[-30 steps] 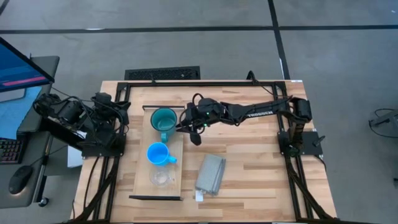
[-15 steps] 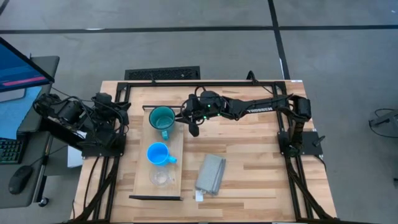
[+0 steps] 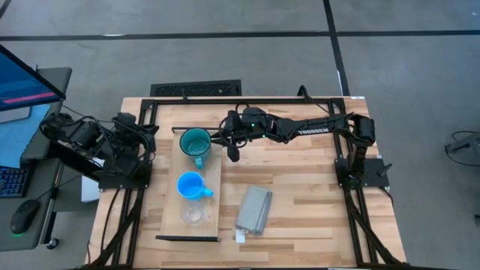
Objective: Stack small to large cups/mugs on shelf
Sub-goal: Put the blue mug on the shelf
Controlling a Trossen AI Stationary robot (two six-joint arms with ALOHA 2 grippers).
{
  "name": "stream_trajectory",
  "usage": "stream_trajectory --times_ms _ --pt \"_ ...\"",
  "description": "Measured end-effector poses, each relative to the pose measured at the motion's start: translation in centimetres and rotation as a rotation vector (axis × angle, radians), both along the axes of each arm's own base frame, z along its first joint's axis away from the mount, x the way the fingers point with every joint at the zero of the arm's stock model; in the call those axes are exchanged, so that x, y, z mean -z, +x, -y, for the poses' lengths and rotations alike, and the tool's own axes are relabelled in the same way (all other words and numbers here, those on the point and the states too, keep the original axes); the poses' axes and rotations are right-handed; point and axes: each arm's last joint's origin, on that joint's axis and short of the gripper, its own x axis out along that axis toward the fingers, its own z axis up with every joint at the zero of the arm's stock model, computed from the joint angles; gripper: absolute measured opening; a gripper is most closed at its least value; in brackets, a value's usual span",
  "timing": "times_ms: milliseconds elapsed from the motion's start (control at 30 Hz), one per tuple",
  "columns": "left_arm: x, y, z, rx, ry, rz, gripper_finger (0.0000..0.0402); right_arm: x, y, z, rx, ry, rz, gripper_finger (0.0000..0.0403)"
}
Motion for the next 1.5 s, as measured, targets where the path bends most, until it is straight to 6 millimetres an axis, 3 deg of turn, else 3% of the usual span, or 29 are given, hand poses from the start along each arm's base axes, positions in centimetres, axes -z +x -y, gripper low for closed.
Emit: stream_trajectory --times_ms 333,633,833,1033,1200,1500 --pt "0.0 0.1 0.0 0.003 -0.008 0.005 0.0082 0.7 -0.2 -0.1 -0.008 0.017 -0.076 0.0107" --pt "0.0 0.1 0.1 0.011 -0.012 -0.004 0.0082 1.2 -0.1 -3.9 -0.206 -0.009 -0.118 0.0107" --pt "0.0 0.1 0.1 0.011 -0.012 -0.004 0.0082 -0.1 0.7 -5.3 -0.255 -0.059 -0.065 0.0107" --pt "0.1 0.1 0.1 0.03 -0.044 -0.018 0.0082 -0.6 1.6 -4.0 -0.223 -0.056 -0.051 0.0107" --pt "0.1 0.1 0.2 0.039 -0.062 -0.02 0.0082 0.1 2.5 -3.2 -0.209 -0.045 -0.087 0.0107" --pt "0.1 0.2 0.2 0.044 -0.061 -0.023 0.0082 0.0 2.6 -2.5 -0.13 -0.099 -0.104 0.0107"
